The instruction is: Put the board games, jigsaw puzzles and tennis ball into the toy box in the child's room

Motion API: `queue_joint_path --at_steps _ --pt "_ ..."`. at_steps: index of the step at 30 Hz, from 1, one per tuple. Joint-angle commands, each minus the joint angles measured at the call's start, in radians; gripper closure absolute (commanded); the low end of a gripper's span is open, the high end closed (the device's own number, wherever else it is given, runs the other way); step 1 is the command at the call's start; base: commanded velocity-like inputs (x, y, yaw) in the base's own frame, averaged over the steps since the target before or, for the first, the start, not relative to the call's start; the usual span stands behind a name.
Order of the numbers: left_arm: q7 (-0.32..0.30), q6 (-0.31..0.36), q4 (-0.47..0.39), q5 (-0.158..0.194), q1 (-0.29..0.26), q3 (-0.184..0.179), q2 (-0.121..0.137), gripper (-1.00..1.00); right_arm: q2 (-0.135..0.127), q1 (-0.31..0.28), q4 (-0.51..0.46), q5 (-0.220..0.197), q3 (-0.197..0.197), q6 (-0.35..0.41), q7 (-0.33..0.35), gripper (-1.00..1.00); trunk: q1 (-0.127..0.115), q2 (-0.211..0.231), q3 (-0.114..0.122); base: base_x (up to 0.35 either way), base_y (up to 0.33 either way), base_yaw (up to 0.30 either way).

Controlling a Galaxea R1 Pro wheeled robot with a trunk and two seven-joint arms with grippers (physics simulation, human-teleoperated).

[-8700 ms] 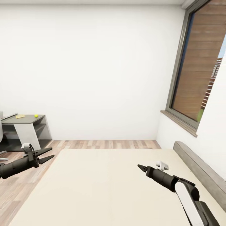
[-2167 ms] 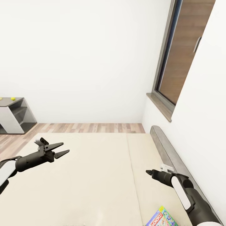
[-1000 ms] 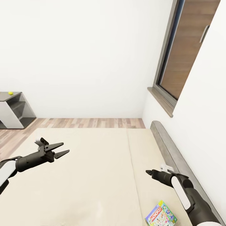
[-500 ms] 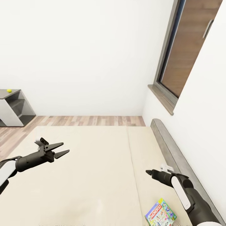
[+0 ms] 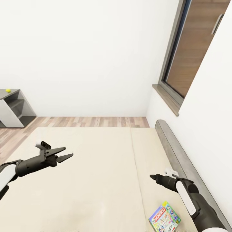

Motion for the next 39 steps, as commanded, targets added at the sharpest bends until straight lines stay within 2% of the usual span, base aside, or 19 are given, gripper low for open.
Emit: queue_joint_path --at_steps 1,9,39 --pt "-0.004 0.003 -0.009 0.002 0.005 -0.001 0.001 -1.00 0.000 -0.001 -0.001 0.002 -0.002 0.005 0.004 -1.00 0.001 -0.002 -0.004 0.000 0.000 0.000" --pt "-0.009 0.003 -0.051 0.002 0.032 0.002 0.001 -1.00 0.001 -0.001 -0.002 0.002 -0.002 0.005 0.004 -1.00 0.001 -0.002 -0.017 0.000 0.000 0.000" --pt "-0.020 0.000 -0.053 0.000 0.034 0.002 0.000 -1.00 -0.001 -0.001 -0.001 0.002 -0.002 0.005 0.004 -1.00 0.001 -0.002 -0.065 0.000 0.000 0.000"
